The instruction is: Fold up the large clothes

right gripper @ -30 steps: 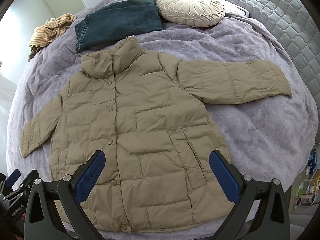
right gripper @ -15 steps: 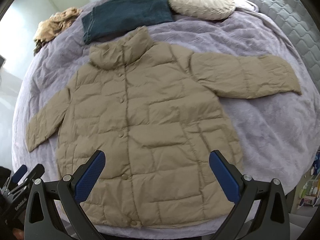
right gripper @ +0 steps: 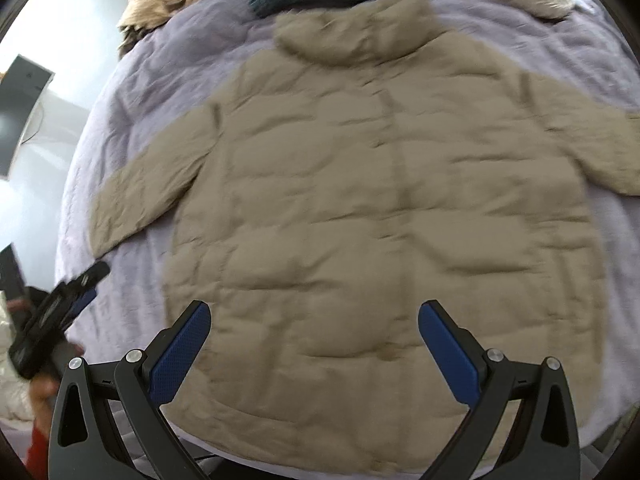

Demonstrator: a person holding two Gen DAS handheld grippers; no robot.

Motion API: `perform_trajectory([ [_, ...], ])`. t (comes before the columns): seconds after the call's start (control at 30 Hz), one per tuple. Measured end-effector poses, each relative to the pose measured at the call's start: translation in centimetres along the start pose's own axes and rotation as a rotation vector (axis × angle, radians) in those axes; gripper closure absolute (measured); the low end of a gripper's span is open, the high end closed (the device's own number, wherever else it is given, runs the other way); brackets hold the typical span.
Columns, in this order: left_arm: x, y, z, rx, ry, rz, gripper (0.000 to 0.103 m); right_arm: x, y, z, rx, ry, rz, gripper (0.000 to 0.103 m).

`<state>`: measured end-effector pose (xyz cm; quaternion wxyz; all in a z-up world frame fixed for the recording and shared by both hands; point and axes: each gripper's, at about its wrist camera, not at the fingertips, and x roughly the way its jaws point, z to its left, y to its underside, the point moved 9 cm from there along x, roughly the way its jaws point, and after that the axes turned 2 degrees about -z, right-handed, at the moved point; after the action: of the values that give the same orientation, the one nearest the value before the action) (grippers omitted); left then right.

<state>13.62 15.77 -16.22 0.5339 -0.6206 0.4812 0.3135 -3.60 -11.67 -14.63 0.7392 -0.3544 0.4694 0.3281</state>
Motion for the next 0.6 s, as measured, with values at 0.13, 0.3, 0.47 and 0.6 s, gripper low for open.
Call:
perform_trajectory([
  [0.13, 4.1, -2.7, 4.7, -0.130, 0.108, -0.015, 0.000, 3.4, 1.3, 3.5, -0.044, -0.011, 0.033, 0.000],
  [0.3, 8.9, -5.7, 8.2, -0.237, 0.195, -0.041, 0.000, 6.4, 2.3, 5.8, -0.068, 0.010, 0.055, 0.000],
  [0.47, 11.0, -9.5, 10.5, -0.336, 0.257, -0.094, 0.000, 8.0, 1.9, 6.8, -0.012, -0.024, 0.046, 0.000],
  [0.6, 10.4, -12.5, 12.3, -0.312, 0.192, -0.189, 0.006, 8.5, -0.3, 7.6, -0.022, -0.015, -0.001, 0.000],
])
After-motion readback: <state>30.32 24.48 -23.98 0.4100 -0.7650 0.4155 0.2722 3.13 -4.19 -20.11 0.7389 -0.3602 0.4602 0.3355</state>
